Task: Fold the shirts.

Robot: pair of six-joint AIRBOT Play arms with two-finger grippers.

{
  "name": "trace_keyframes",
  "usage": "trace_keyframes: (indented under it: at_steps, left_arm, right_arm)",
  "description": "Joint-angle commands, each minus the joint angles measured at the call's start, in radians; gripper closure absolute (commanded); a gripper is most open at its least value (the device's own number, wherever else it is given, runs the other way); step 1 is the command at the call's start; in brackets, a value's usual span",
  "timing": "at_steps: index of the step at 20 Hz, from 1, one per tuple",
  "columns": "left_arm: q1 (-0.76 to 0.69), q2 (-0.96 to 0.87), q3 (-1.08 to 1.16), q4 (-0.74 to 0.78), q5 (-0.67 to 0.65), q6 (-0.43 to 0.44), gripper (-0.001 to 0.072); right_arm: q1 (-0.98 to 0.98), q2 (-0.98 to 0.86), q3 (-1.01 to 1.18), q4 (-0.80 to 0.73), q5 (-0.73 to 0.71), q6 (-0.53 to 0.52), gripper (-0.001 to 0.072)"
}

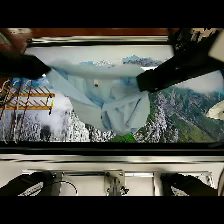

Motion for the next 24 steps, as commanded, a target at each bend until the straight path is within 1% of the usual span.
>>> trace_keyframes:
  at_steps: [1, 3, 4, 6, 8, 10, 12, 13, 14, 15, 16, 19, 20, 21, 22, 24]
  left_arm:
    - [-0.003, -0.019, -0.266, 0.004, 0.073, -0.043, 0.0647]
    - [-0.003, -0.022, -0.429, -0.069, 0.228, -0.044, 0.0647]
    - [-0.003, -0.027, -0.493, -0.104, 0.286, -0.045, 0.0646]
    - [-0.003, -0.047, -0.583, -0.168, 0.372, -0.045, 0.0646]
    - [-0.002, -0.07, -0.602, -0.179, 0.416, -0.045, 0.0646]
    - [-0.001, -0.076, -0.6, -0.178, 0.444, -0.044, 0.0645]
    - [0.006, -0.075, -0.594, -0.175, 0.443, -0.033, 0.0636]
    - [0.02, -0.074, -0.582, -0.164, 0.414, -0.028, 0.0526]
    - [0.043, -0.071, -0.562, -0.154, 0.37, -0.028, 0.0309]
    - [0.079, -0.065, -0.527, -0.132, 0.307, -0.027, 0.0196]
    - [0.119, -0.055, -0.482, -0.109, 0.238, -0.01, 0.019]
    - [0.28, 0.01, -0.29, -0.032, 0.011, 0.086, 0.019]
    - [0.343, 0.039, -0.224, -0.006, -0.084, 0.139, 0.0175]
    - [0.398, 0.06, -0.176, 0.044, -0.192, 0.18, 0.0114]
    - [0.45, 0.088, -0.16, 0.106, -0.259, 0.188, 0.0093]
    - [0.536, 0.157, -0.22, 0.156, -0.225, 0.186, 0.0093]
  right_arm:
    - [0.002, -0.097, -0.122, 0.176, 0.07, 0.002, 0.0644]
    - [0.002, -0.122, -0.179, 0.253, 0.07, 0.002, 0.0644]
    - [0.009, -0.129, -0.199, 0.254, 0.067, 0.003, 0.0644]
    - [0.023, -0.14, -0.237, 0.216, 0.008, 0.016, 0.0644]
    - [0.054, -0.164, -0.271, 0.172, -0.031, 0.039, 0.0644]
    - [0.092, -0.206, -0.286, 0.167, -0.016, 0.04, 0.0644]
    - [0.122, -0.227, -0.286, 0.152, -0.003, 0.04, 0.0644]
    - [0.128, -0.226, -0.285, 0.15, -0.003, 0.04, 0.0644]
    - [0.132, -0.225, -0.285, 0.149, 0.008, 0.04, 0.0644]
    - [0.132, -0.225, -0.285, 0.149, 0.025, 0.04, 0.0644]
    - [0.132, -0.225, -0.285, 0.146, 0.036, 0.04, 0.0644]
    - [0.132, -0.225, -0.285, 0.145, 0.038, 0.036, 0.0644]
    - [0.132, -0.225, -0.285, 0.145, 0.037, 0.031, 0.0644]
    - [0.132, -0.225, -0.285, 0.145, 0.034, 0.026, 0.0643]
    - [0.132, -0.225, -0.285, 0.145, 0.03, 0.018, 0.0643]
    - [0.132, -0.225, -0.285, 0.148, 0.028, 0.017, 0.0643]
